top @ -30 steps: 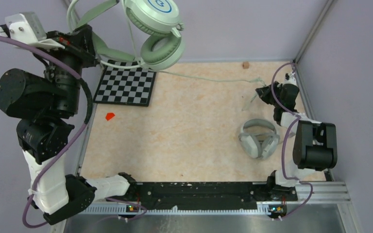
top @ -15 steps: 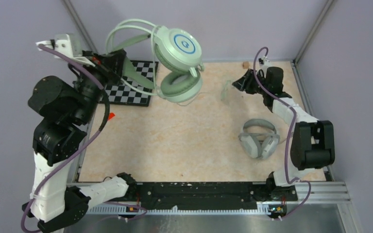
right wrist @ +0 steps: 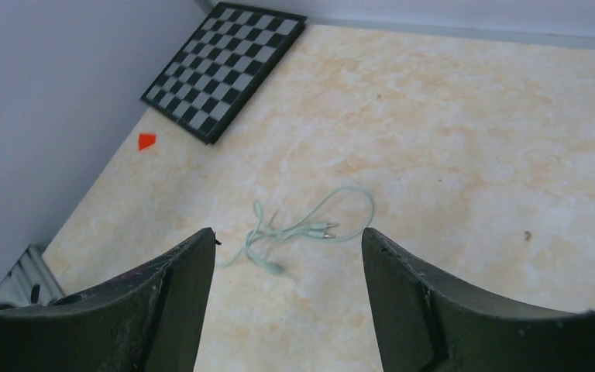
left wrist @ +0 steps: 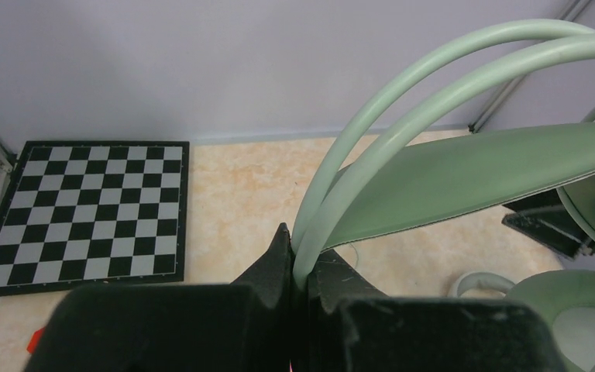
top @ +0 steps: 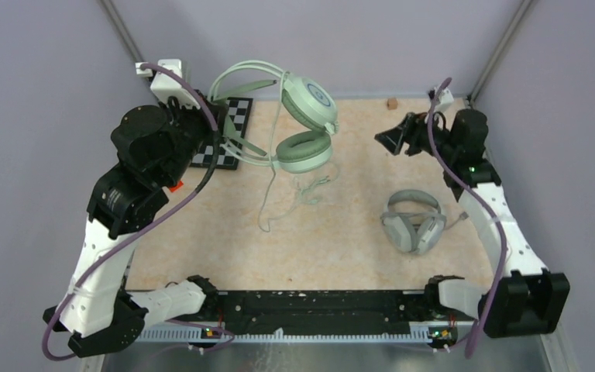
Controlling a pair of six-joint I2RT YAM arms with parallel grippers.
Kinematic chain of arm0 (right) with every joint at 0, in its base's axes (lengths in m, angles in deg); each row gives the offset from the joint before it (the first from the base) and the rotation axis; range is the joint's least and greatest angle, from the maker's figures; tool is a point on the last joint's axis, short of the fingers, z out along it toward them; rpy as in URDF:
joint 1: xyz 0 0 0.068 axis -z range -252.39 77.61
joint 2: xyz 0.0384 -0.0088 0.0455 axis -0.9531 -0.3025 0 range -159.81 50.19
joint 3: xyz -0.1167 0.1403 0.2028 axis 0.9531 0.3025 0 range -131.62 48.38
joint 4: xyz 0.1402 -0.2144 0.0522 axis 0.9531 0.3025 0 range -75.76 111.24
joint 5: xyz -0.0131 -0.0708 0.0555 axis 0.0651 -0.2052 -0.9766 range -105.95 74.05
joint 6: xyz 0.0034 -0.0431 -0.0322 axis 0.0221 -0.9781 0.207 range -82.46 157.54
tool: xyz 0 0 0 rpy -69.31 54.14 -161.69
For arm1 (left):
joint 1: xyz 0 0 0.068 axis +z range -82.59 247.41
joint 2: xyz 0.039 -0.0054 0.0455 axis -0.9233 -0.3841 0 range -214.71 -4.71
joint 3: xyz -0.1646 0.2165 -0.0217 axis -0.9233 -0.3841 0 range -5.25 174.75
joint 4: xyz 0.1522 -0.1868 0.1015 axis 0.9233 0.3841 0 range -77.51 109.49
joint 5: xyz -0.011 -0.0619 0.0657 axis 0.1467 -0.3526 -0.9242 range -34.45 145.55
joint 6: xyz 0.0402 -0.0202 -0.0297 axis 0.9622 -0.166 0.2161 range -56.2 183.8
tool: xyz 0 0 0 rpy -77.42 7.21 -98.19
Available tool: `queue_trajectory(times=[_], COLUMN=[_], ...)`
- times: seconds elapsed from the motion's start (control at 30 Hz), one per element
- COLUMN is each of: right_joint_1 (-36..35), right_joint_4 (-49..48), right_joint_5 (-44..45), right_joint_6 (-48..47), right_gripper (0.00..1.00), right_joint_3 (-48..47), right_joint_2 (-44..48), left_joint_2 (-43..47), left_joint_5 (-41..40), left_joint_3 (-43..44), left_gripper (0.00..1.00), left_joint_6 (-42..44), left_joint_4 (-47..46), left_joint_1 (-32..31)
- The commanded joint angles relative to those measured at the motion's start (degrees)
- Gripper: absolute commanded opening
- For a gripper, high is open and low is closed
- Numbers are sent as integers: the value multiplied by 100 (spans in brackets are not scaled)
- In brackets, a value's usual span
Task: Wrap the headphones
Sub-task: Wrap the headphones cable around the headphones.
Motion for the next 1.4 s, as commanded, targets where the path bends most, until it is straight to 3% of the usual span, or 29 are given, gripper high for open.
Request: queue_trajectory(times=[0.0, 0.07, 0.13, 0.33, 0.57, 0.87, 1.13, 1.27, 1.37], right_joint_1=[-470, -1061, -1777, -3330, -4886, -5851, -5911, -5903, -5763], right_joint_4=[-2616, -4043, -4658, -5817, -6205, -6595, -7394, -7792, -8312], right_joint_5=[-1099, -1109, -654, -21, 467, 1061, 1483, 1631, 1587], right_joint_6=[422, 320, -50, -294, -1187, -1503, -1580, -1738, -1406], right_gripper=[70, 73, 74, 71, 71, 68, 63, 58, 44], right_joint_3=[1455, 2261, 2691, 3105, 2918, 2763, 2817, 2912, 3023], right_joint_2=[1392, 1878, 2217, 1826, 1096, -34, -899, -1361, -1710], left_joint_2=[72, 65, 76, 137, 147, 54, 218, 277, 335], left_joint_5=[385, 649, 978, 2122, 2478, 2762, 3120, 3373, 3682], left_joint_3=[22, 9, -46, -194, -147, -83, -297, -314, -380], left_gripper=[0, 0, 0, 0, 0, 0, 0, 0, 0], left_joint_6=[-404, -570, -735, -1135, -1390, -1529, -1825, -1988, -2161], left_joint_4=[-808, -938, -1083, -1516, -1650, -1717, -1973, -2058, -2088], left_joint_1=[-2, -2, -3, -3, -3, -3, -2, -7, -3])
